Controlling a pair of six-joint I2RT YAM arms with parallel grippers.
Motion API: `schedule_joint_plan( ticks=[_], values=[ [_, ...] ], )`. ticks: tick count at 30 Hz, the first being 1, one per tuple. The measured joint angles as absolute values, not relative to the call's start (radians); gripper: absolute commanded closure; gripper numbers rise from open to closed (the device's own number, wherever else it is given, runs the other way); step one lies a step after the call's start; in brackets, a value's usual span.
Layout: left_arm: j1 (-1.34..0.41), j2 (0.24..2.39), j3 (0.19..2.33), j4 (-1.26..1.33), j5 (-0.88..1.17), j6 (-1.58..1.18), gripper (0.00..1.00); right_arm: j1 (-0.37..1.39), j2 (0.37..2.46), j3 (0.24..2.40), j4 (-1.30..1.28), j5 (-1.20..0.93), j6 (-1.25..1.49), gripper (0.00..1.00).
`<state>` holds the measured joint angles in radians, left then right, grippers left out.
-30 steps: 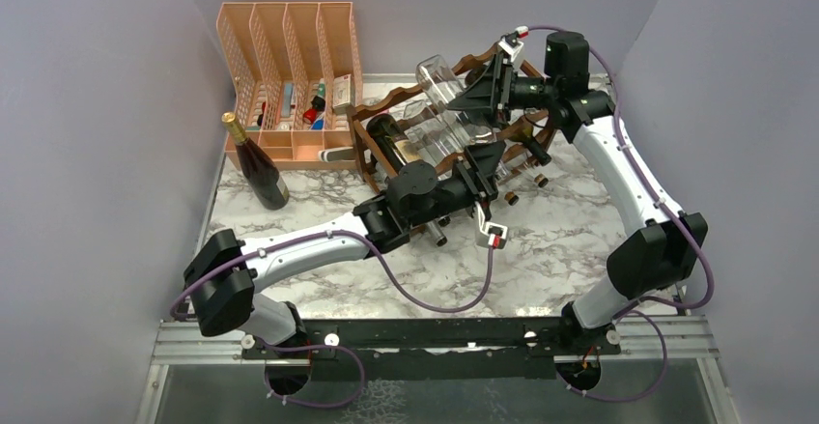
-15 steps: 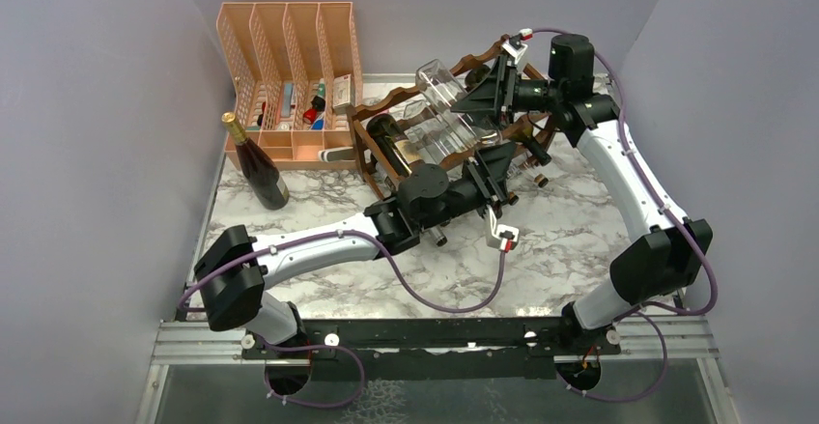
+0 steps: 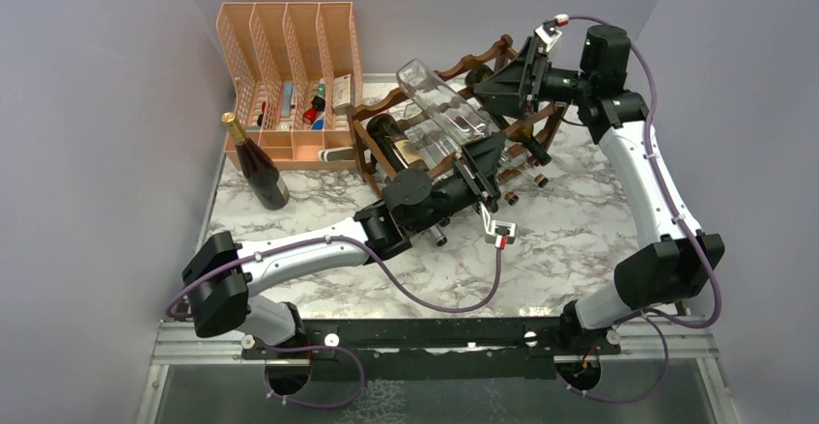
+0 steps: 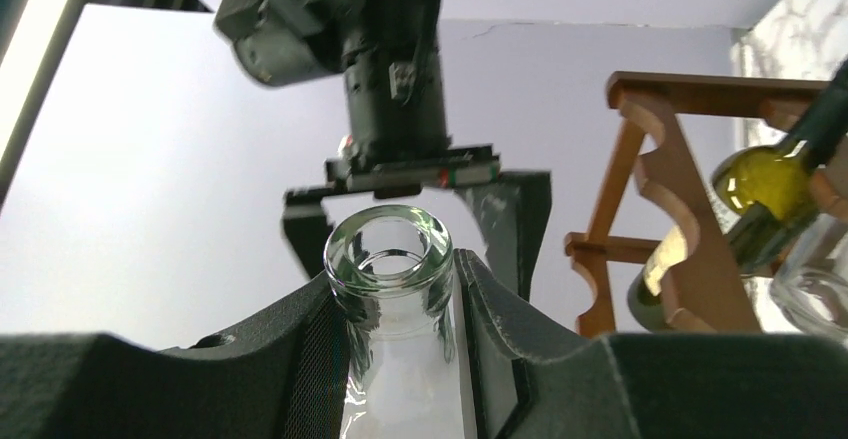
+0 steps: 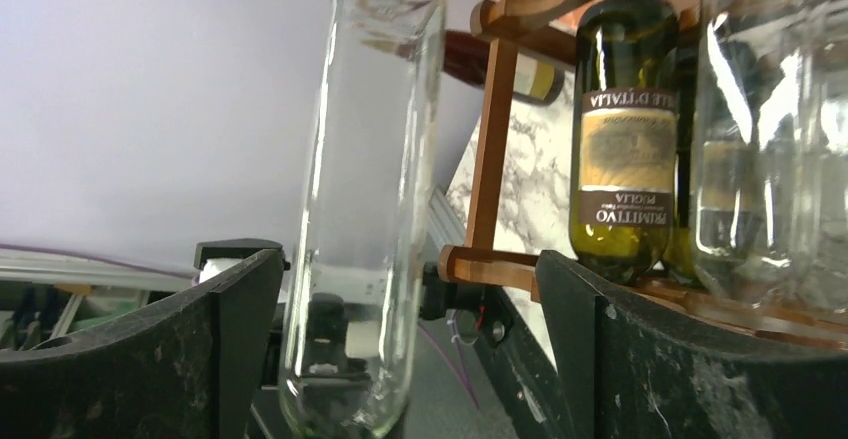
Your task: Take the wine bottle off the wine rack
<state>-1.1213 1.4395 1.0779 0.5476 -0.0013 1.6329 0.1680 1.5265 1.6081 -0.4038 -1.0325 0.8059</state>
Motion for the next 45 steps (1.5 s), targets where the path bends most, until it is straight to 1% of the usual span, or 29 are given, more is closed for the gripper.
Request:
schedule_joint_plan(
  ticks=[6,11,15,19,22,27,33,36,39,45],
  values=[
    [-1.122,1.397,1.065,0.606,-0.030,1.610,1.00,0.094,1.523,1.656,-0.418,-1.035,0.782,0.00],
    [-1.128,1.355,1.073,0.614,-0.083,1.489,1.00,0.036,1.522,1.765,-0.513,-1.001,0.708,0.00],
    [-1.128,1.311,1.105,0.607,-0.156,1.348,1.00,0.025,1.492,1.818,-0.549,-0.955,0.663,0.00],
    [-1.128,1.243,1.179,0.523,-0.246,1.163,1.00,0.025,1.459,1.819,-0.556,-0.947,0.649,0.00],
    [-1.128,1.182,1.263,0.413,-0.329,1.005,1.00,0.026,1.457,1.818,-0.558,-0.944,0.642,0.00],
    [-1.128,1.114,1.365,0.233,-0.462,0.823,1.00,0.026,1.457,1.801,-0.563,-0.944,0.630,0.00],
    [-1.110,1.086,1.381,0.081,-0.612,0.681,1.00,0.026,1.457,1.763,-0.582,-0.950,0.603,0.00],
    [-1.065,1.048,1.325,0.042,-0.638,0.604,1.00,0.026,1.456,1.755,-0.587,-0.951,0.593,0.00],
    [-0.978,1.001,1.248,0.007,-0.635,0.527,1.00,0.026,1.446,1.740,-0.588,-0.952,0.585,0.00],
    [-0.653,0.955,1.089,0.002,-0.511,0.340,1.00,0.026,1.423,1.714,-0.604,-0.955,0.574,0.00]
  ],
)
